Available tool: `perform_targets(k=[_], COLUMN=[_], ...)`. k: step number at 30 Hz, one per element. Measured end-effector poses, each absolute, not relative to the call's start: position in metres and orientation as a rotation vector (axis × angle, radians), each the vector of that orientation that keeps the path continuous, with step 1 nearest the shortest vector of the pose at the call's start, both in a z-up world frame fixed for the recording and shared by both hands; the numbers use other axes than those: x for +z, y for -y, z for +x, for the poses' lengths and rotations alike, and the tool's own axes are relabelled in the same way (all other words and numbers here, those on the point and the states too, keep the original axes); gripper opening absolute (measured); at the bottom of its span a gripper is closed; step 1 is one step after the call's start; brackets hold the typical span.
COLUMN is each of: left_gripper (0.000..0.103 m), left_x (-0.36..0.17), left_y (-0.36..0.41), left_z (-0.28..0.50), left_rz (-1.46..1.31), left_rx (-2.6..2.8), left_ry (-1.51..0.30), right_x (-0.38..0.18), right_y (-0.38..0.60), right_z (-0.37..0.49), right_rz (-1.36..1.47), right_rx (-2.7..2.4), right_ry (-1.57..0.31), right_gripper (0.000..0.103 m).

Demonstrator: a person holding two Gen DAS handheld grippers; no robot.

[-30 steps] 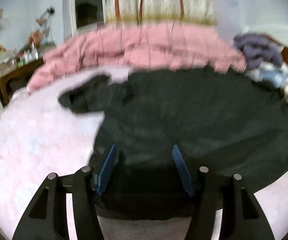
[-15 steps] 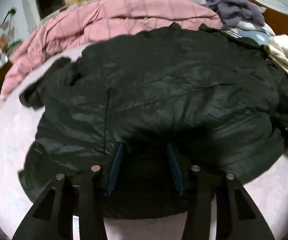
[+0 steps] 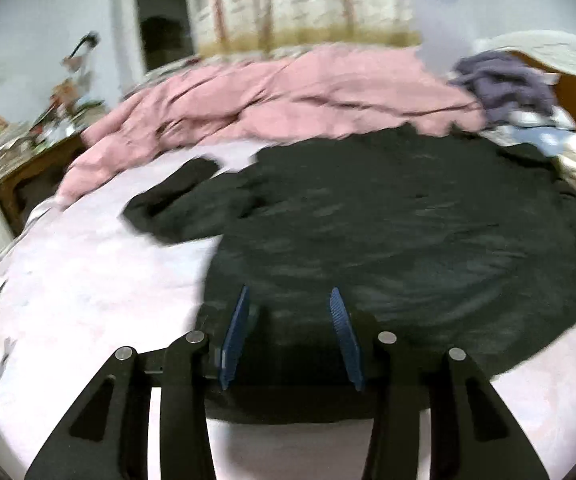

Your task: Fold large clothes

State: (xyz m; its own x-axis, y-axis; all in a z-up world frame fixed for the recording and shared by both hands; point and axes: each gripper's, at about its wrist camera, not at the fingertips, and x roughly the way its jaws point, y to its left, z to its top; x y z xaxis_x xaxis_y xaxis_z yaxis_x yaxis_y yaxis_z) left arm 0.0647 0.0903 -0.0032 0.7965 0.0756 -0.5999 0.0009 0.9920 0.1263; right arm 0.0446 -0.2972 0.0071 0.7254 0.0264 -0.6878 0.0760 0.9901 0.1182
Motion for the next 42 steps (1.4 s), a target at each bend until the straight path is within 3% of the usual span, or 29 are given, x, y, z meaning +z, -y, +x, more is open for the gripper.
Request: perform_targets(k=[5, 9, 13, 15, 19, 23, 40, 42], left_gripper=[0.043, 0.044, 0.043, 0.035, 0.034, 0.035, 0.040, 0.044], left_x=[-0.027, -0.043, -0.040, -0.029, 0.016, 0.034, 0.000, -0.006], left_y=[-0.132, -0.138, -0.129, -0.137, -0.127, -0.108, -0.044, -0.038], left_z=[0.083, 0.079, 0.065, 0.051, 0.013, 0.002, -0.005, 0.000], left_rz=[0.005, 0.017, 0.097, 0.037, 0.020, 0.044, 0.277, 0.299], left_rx=[0.099, 0.091, 0.112, 0.140, 0.098, -0.013, -0.138, -0.207], left_ry=[-0.842, -0.884, -0.844, -0.792, -0.542, -0.412, -0.445, -0.499], right_x=[-0.009, -0.027, -0.027, -0.025, -0.005, 0.011, 0.010, 0.004], right_y=[0.338, 0.363, 0.376, 0.377, 0.370, 0.349, 0.274, 0.271], right_z=[0.035, 0.027, 0.014, 0.008, -0.013, -0.022, -0.021, -0.018], right_rz=[0.182, 0.200, 0.253, 0.260, 0.234, 0.216, -0.033, -0.049], right_rx=[-0.145, -0.220, -0.216, -0.233, -0.250, -0.162, 0.009, 0.027], right_ry=[-0.834, -0.911, -0.901, -0.865, -0.720, -0.634, -0.642, -0.678], right_gripper=[0.063, 0.063, 0.063, 0.063, 0.063, 0.063, 0.068, 0.068])
